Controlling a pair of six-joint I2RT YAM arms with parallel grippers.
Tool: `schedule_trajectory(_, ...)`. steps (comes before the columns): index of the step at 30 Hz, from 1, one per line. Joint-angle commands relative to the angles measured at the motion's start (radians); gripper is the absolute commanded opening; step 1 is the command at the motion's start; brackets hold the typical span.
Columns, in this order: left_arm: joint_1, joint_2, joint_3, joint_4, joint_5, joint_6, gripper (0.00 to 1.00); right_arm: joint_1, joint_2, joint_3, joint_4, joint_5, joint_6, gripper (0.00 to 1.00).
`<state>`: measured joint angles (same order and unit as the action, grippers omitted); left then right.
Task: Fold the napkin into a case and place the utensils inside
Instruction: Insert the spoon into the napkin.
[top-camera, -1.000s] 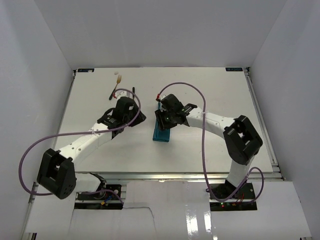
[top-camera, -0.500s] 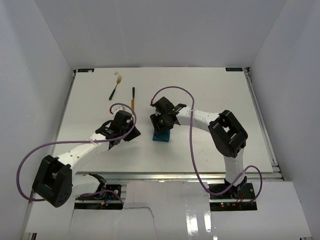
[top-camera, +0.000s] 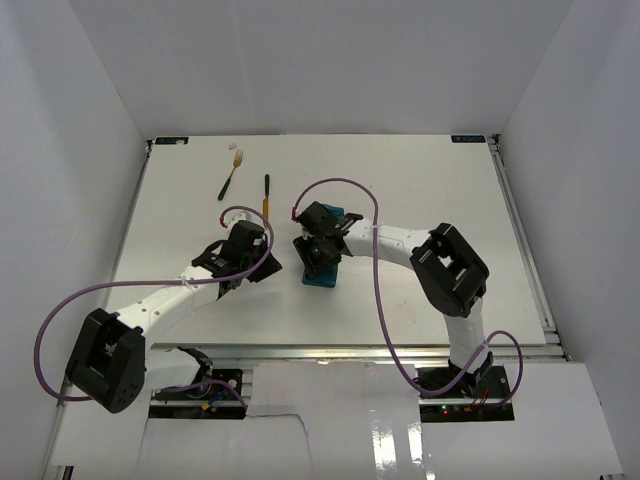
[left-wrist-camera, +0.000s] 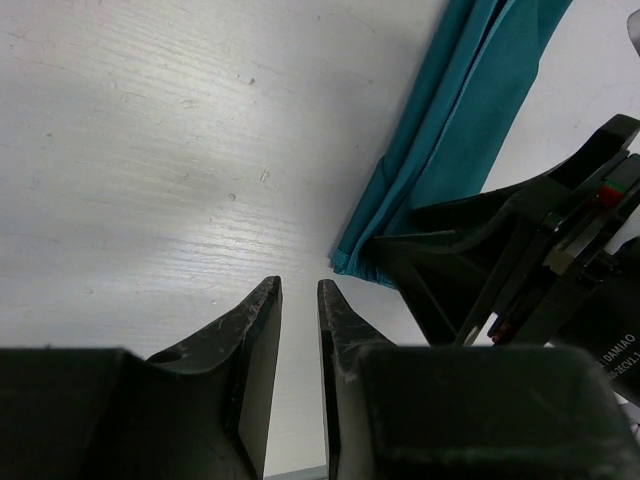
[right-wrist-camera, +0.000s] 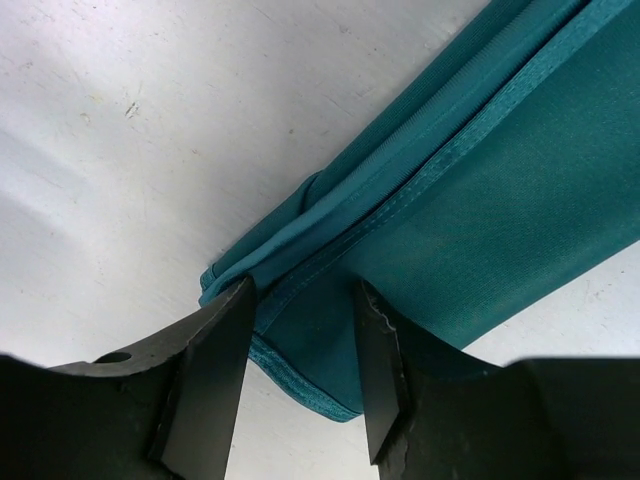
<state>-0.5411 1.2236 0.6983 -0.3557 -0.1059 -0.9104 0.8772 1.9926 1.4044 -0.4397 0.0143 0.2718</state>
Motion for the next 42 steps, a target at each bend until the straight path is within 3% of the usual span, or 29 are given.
schedule_trajectory(1,-0.002,0.002,0.006,0.021,0.003,0.010,0.32,0.005,0.040,0.031,-0.039,0.032,-0.008,0.49)
schedule_trajectory(5,0.000,0.008,0.003,0.020,0.002,0.010,0.31,0.005,0.054,0.038,-0.048,0.061,0.007,0.34)
schedule_trajectory(10,0.000,0.010,0.003,0.023,0.003,0.015,0.31,0.005,0.074,0.048,-0.068,0.092,0.010,0.26)
schedule_trajectory(14,0.000,0.013,0.004,0.023,0.003,0.018,0.30,0.005,0.068,0.057,-0.073,0.110,0.013,0.08)
schedule_trajectory(18,0.000,0.025,0.006,0.038,0.014,0.024,0.30,0.005,0.035,0.059,-0.053,0.133,0.003,0.08)
schedule_trajectory(20,0.000,0.037,0.010,0.050,0.032,0.033,0.30,0.005,0.012,0.065,-0.048,0.116,-0.011,0.09)
schedule_trajectory(22,0.000,0.062,0.021,0.064,0.044,0.036,0.28,0.005,-0.008,0.074,-0.048,0.087,-0.009,0.23)
schedule_trajectory(23,0.000,0.071,0.024,0.066,0.051,0.035,0.24,0.005,-0.012,0.074,-0.047,0.072,-0.009,0.37)
schedule_trajectory(26,0.000,0.091,0.024,0.080,0.064,0.033,0.22,0.005,-0.021,0.070,-0.044,0.009,-0.008,0.49)
schedule_trajectory(42,0.000,0.091,-0.005,0.098,0.069,0.024,0.20,0.005,-0.078,0.047,0.027,-0.112,0.020,0.55)
